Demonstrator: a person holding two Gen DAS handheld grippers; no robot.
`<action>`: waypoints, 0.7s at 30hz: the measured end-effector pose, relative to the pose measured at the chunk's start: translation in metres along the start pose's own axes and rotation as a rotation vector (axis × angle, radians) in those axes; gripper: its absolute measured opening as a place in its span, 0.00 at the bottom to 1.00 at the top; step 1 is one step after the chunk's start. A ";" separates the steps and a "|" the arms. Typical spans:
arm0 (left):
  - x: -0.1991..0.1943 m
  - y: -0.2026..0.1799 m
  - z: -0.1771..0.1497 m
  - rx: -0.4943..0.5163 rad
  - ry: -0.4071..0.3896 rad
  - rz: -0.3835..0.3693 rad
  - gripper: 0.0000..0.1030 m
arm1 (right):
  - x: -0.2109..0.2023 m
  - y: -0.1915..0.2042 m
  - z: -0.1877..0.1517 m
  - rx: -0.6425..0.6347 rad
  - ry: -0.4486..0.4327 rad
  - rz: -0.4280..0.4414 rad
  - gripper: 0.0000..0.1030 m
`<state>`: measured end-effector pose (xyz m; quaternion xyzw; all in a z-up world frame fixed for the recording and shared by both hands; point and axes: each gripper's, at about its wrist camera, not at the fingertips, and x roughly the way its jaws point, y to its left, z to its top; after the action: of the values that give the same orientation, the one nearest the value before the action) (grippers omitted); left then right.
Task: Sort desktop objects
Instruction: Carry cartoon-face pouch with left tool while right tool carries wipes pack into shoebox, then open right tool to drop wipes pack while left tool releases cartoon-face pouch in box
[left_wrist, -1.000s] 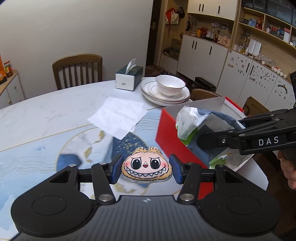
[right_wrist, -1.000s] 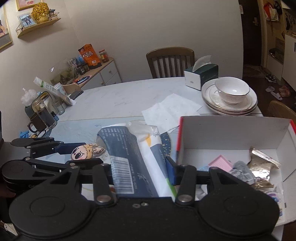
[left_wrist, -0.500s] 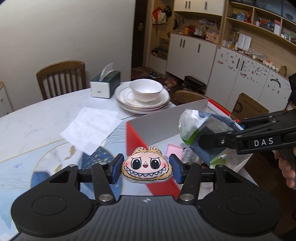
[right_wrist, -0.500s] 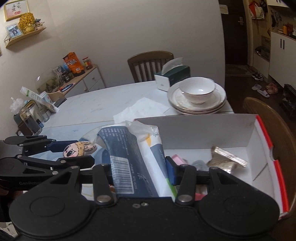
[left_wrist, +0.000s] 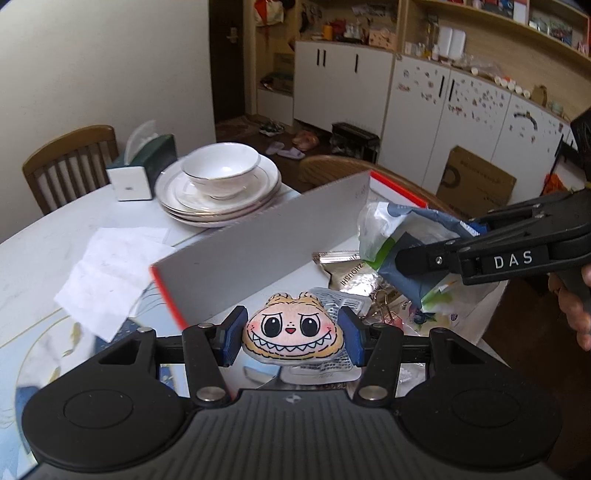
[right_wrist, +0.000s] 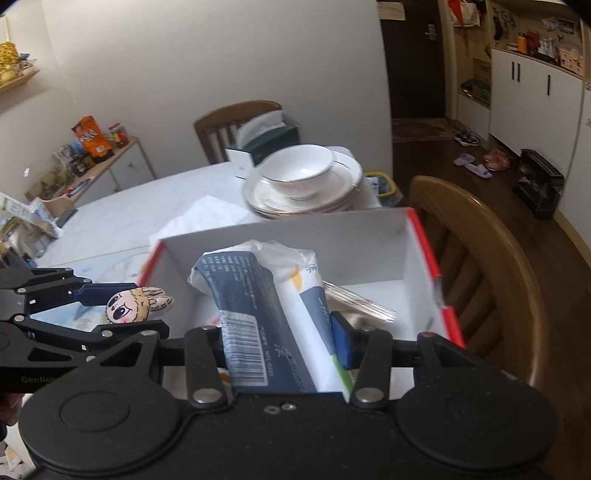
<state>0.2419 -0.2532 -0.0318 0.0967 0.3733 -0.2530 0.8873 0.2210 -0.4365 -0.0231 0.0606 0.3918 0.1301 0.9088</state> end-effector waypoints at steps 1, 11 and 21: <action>0.005 -0.003 0.000 0.003 0.007 -0.002 0.51 | 0.002 -0.005 -0.001 0.005 0.005 -0.007 0.44; 0.040 -0.013 0.006 0.032 0.043 0.001 0.51 | 0.022 -0.025 -0.006 0.006 0.044 -0.034 0.44; 0.068 -0.010 0.009 0.034 0.108 0.013 0.51 | 0.051 -0.026 0.003 -0.049 0.086 -0.057 0.45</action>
<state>0.2825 -0.2907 -0.0739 0.1274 0.4158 -0.2480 0.8657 0.2617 -0.4470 -0.0621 0.0216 0.4288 0.1160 0.8957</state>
